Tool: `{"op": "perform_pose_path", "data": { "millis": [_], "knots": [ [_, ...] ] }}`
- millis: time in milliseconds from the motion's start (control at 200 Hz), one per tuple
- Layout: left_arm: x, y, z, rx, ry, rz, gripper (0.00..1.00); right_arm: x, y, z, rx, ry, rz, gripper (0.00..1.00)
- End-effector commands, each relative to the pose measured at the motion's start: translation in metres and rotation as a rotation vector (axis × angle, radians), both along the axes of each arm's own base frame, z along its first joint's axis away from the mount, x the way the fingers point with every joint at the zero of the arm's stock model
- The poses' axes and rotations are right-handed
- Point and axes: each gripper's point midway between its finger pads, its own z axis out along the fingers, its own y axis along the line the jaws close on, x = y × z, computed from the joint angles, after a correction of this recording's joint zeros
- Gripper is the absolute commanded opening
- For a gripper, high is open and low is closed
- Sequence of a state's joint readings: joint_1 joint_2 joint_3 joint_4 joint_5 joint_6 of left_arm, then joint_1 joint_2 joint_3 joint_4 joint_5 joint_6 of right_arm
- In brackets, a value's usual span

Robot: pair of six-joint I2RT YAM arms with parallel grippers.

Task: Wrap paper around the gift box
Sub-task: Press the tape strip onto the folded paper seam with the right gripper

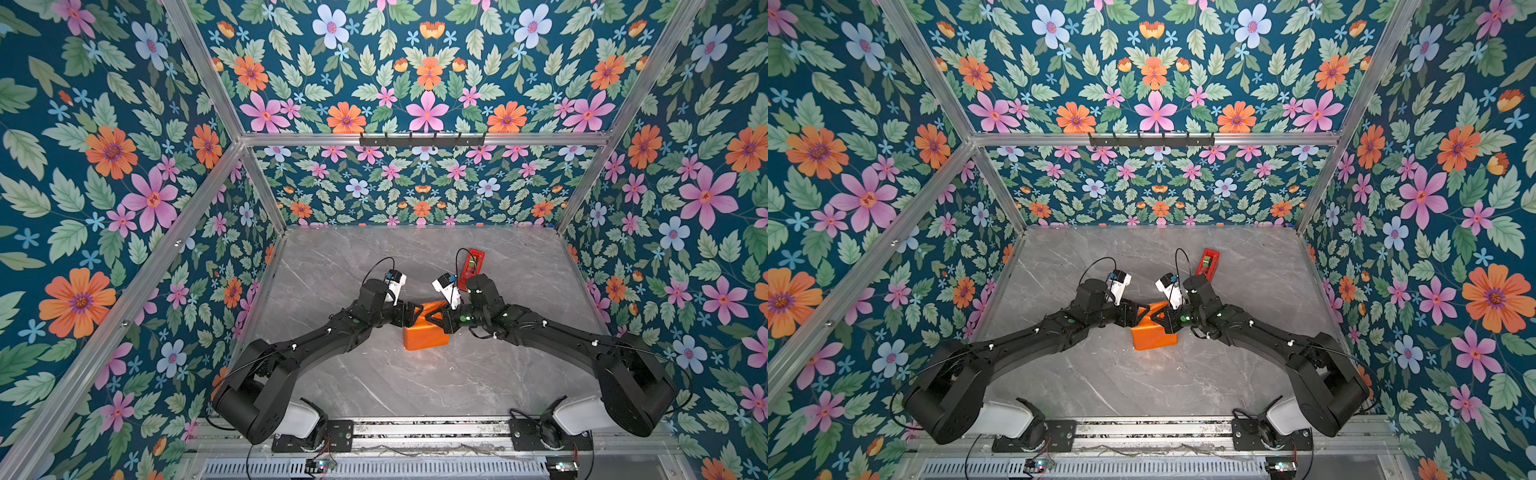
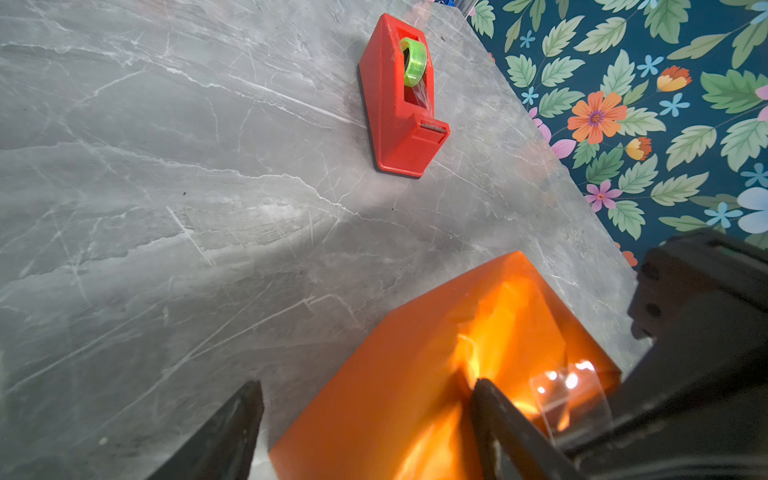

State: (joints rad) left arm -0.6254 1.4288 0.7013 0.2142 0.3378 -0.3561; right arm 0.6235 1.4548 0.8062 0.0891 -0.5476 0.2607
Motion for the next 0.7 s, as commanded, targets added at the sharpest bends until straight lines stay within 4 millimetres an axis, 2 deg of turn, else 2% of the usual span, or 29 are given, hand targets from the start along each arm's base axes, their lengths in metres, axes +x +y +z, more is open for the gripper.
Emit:
{"op": "perform_pose_path", "data": {
  "millis": [0, 265, 570, 695],
  "knots": [
    [-0.021, 0.022, -0.043, 0.158, 0.123, -0.002, 0.80, -0.009, -0.021, -0.037, -0.152, 0.064, -0.032, 0.10],
    [-0.020, 0.021, -0.044, 0.160, 0.128, -0.003, 0.80, -0.013, -0.014, -0.025, -0.103, 0.053, 0.009, 0.17],
    [-0.020, 0.022, -0.042, 0.161, 0.125, -0.005, 0.80, -0.009, -0.006, 0.001, -0.030, 0.033, 0.004, 0.23],
    [-0.021, 0.022, -0.043, 0.163, 0.125, -0.006, 0.80, -0.007, -0.004, 0.004, -0.020, 0.034, 0.006, 0.26]
  ]
}}
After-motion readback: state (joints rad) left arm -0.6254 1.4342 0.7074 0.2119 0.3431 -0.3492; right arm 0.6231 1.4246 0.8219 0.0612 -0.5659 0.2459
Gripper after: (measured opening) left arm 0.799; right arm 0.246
